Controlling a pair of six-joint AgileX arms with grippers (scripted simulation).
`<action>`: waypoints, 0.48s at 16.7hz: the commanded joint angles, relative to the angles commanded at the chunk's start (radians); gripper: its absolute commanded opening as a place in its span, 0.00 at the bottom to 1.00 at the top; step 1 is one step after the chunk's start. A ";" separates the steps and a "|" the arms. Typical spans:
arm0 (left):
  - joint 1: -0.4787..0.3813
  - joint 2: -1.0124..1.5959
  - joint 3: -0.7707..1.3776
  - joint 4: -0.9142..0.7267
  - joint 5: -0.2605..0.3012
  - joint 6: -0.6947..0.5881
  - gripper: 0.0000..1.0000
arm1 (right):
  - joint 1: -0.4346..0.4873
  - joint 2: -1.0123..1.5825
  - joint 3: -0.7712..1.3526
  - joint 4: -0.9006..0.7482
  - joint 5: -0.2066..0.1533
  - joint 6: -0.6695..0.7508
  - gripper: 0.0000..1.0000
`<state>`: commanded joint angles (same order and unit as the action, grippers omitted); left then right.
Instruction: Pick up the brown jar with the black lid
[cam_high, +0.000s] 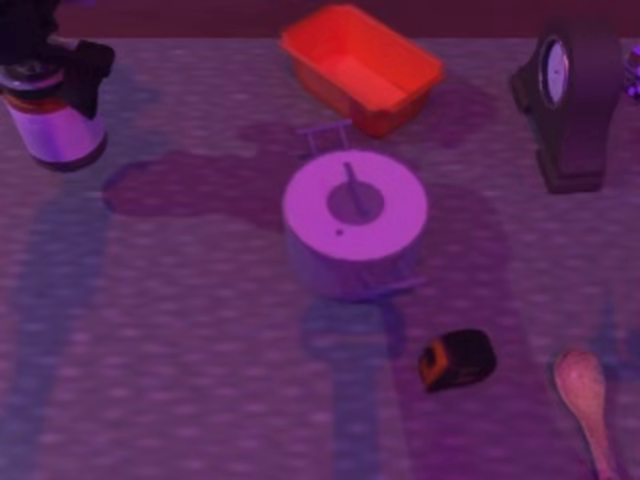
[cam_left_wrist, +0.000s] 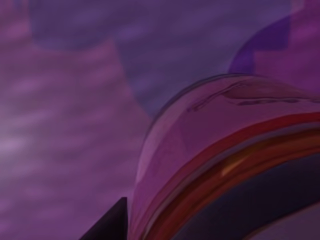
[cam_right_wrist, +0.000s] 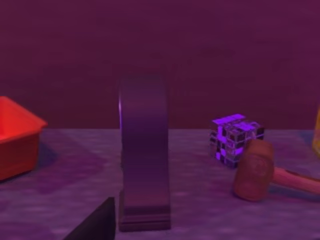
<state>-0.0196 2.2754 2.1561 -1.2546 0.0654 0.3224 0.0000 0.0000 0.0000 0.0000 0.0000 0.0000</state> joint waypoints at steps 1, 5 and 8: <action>0.002 -0.057 -0.057 -0.001 0.000 0.000 0.00 | 0.000 0.000 0.000 0.000 0.000 0.000 1.00; 0.008 -0.185 -0.187 -0.005 -0.001 -0.001 0.00 | 0.000 0.000 0.000 0.000 0.000 0.000 1.00; 0.009 -0.191 -0.193 -0.005 -0.001 -0.001 0.00 | 0.000 0.000 0.000 0.000 0.000 0.000 1.00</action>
<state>-0.0108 2.0844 1.9634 -1.2600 0.0647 0.3210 0.0000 0.0000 0.0000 0.0000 0.0000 0.0000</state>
